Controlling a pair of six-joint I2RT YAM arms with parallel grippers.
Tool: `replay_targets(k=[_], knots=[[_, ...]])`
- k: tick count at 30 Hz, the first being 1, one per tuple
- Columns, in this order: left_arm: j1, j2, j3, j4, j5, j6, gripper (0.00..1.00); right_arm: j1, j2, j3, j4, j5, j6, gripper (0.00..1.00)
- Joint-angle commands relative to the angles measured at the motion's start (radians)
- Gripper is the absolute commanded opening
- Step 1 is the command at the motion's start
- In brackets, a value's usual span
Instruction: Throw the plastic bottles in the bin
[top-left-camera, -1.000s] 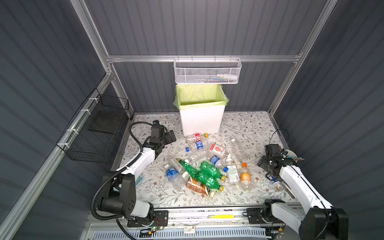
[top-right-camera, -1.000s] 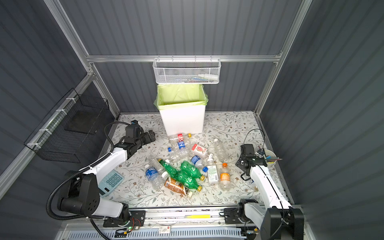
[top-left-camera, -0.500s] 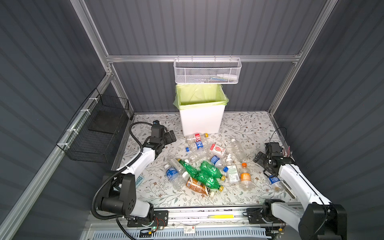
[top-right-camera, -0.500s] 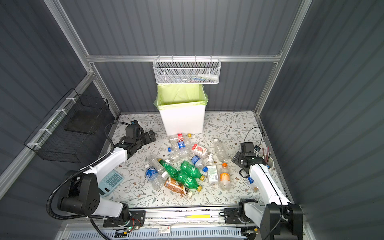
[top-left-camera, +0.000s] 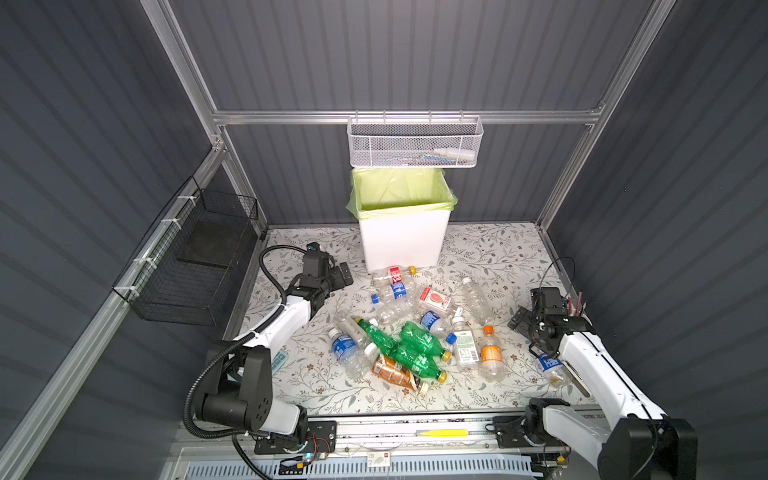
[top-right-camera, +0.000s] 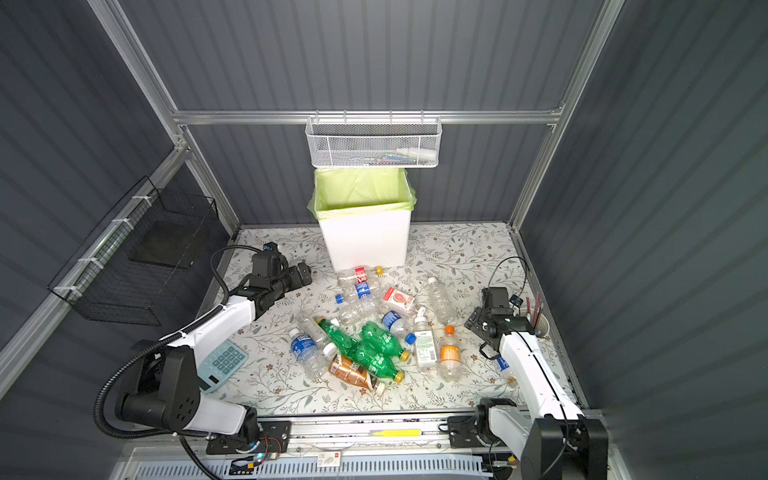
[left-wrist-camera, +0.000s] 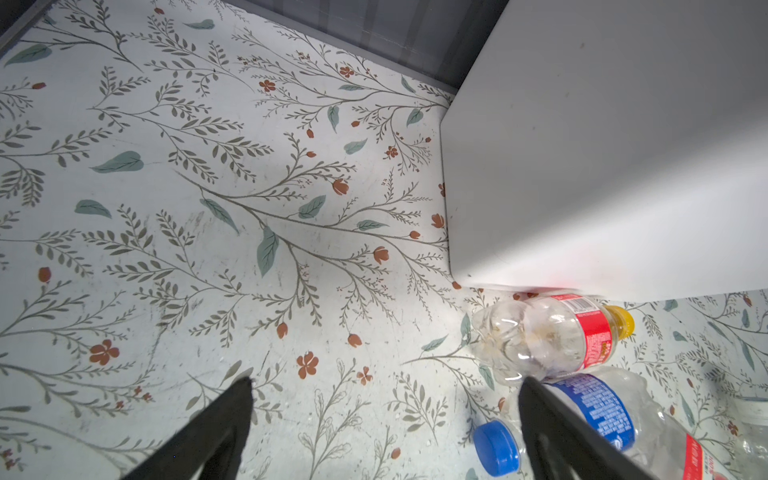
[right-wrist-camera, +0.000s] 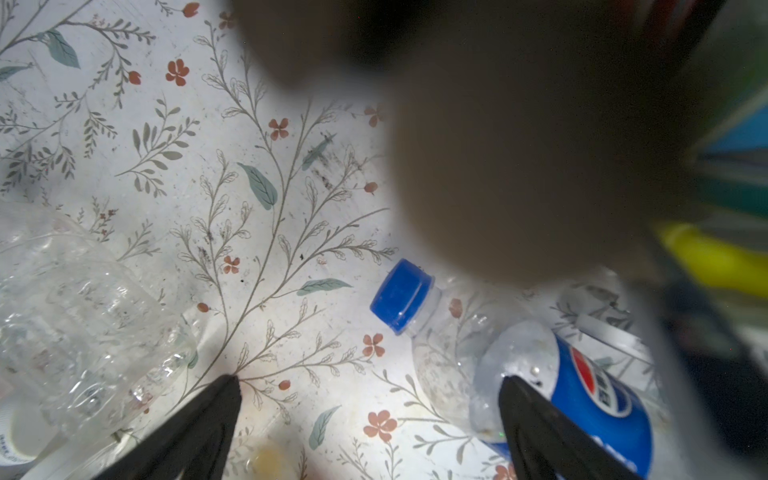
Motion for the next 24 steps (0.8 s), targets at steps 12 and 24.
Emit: replay_targets(k=[12, 24], knots=[[0.004, 0.002, -0.024, 0.013, 0.021, -0.018, 1.0, -0.019, -0.034, 0.067, -0.117, 0.069, -0.042, 0.99], [0.004, 0.004, -0.046, 0.031, 0.032, -0.028, 1.0, 0.032, -0.095, 0.094, -0.18, 0.131, -0.011, 0.99]])
